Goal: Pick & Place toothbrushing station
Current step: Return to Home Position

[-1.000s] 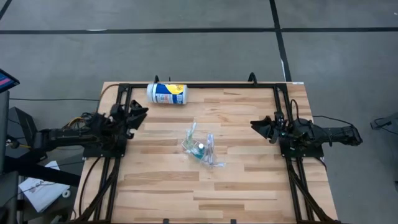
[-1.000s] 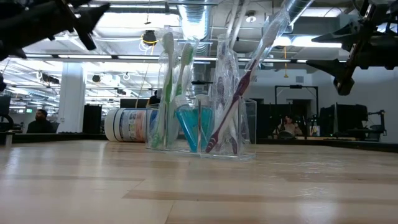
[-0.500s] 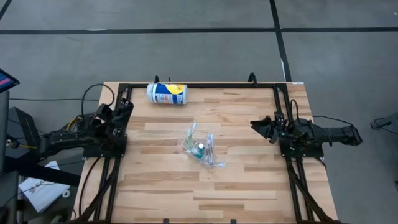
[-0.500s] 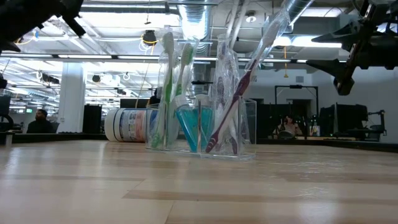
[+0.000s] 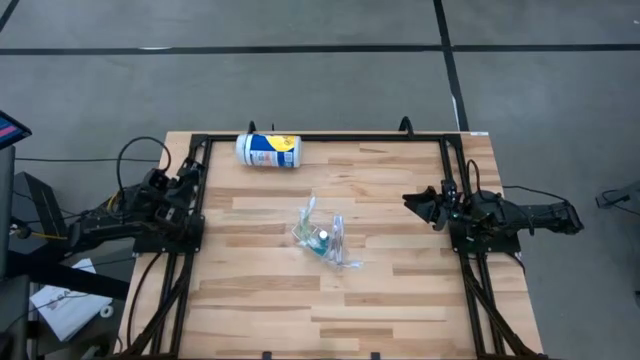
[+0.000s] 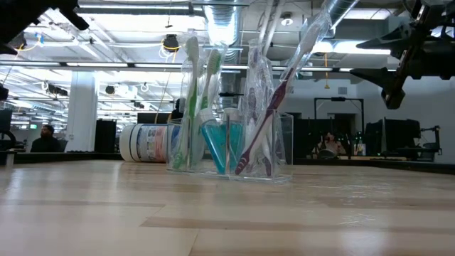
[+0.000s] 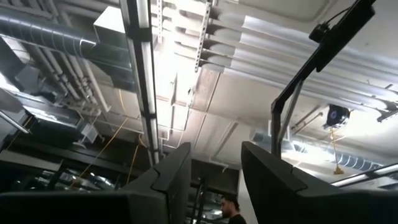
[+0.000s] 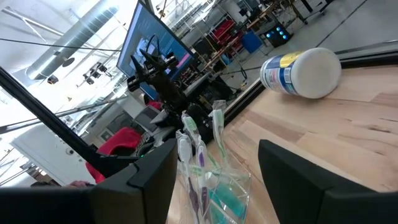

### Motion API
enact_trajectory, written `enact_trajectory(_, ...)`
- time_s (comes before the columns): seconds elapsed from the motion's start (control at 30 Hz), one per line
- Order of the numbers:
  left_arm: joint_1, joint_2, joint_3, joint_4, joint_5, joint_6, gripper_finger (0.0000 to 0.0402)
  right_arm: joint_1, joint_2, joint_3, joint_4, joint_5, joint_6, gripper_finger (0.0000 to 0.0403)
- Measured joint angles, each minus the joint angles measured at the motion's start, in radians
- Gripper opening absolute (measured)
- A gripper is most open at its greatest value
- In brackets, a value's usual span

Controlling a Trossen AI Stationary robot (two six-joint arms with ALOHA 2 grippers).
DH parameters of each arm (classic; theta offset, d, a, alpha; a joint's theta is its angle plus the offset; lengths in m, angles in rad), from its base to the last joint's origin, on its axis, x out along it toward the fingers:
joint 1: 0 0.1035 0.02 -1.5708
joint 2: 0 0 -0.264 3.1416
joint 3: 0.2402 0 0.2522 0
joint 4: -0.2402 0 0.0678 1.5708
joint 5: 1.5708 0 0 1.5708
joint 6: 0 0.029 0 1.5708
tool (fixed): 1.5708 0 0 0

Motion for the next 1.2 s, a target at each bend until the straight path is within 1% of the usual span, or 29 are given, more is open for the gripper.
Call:
enact_trajectory(0.2, -0.016, 0.0, 0.0, -0.001, 0.0, 0.0, 0.0136, 0.0, 0.0, 0.0, 0.0, 0.0, 0.0, 0.0214)
enact_trajectory(0.27, -0.023, -0.001, 0.0, -0.03, 0.0, 0.003, 0.0136, 0.0, 0.0, 0.0, 0.0, 0.0, 0.0, 0.0214)
enact_trajectory(0.33, -0.038, -0.002, 0.0, -0.122, 0.01, 0.056, 0.0136, 0.0, 0.0, 0.0, 0.0, 0.0, 0.0, 0.0214)
enact_trajectory(0.5, -0.093, -0.045, 0.0, -0.45, 0.048, 0.285, 0.0136, 0.0, 0.001, 0.0, 0.0, 0.0, 0.0, 0.0214)
enact_trajectory(0.57, -0.108, -0.063, 0.0, -0.555, 0.058, 0.31, 0.0136, 0.0, 0.001, 0.0, 0.0, 0.0, 0.0, 0.0214)
enact_trajectory(0.63, -0.116, -0.071, 0.0, -0.623, 0.057, 0.313, 0.0136, 0.0, 0.001, 0.0, 0.0, 0.0, 0.0, 0.0214)
enact_trajectory(0.77, -0.117, -0.071, 0.0, -0.682, 0.056, 0.313, 0.0136, 0.0, 0.001, 0.0, 0.0, 0.0, 0.0, 0.0214)
enact_trajectory(0.87, -0.117, -0.072, 0.0, -0.759, 0.055, 0.314, 0.0136, 0.0, 0.001, 0.0, 0.0, 0.0, 0.0, 0.0214)
enact_trajectory(0.97, -0.127, -0.072, 0.0, -0.883, 0.05, 0.313, 0.0136, 0.0, 0.001, 0.0, 0.0, 0.0, 0.0, 0.0214)
enact_trajectory(1.03, -0.137, -0.072, 0.0, -0.937, 0.05, 0.313, 0.0136, 0.0, 0.001, 0.0, 0.0, 0.0, 0.0, 0.0214)
enact_trajectory(1.2, -0.155, -0.072, 0.0, -0.935, 0.051, 0.314, 0.0136, 0.0, 0.001, 0.0, 0.0, 0.0, 0.0, 0.0214)
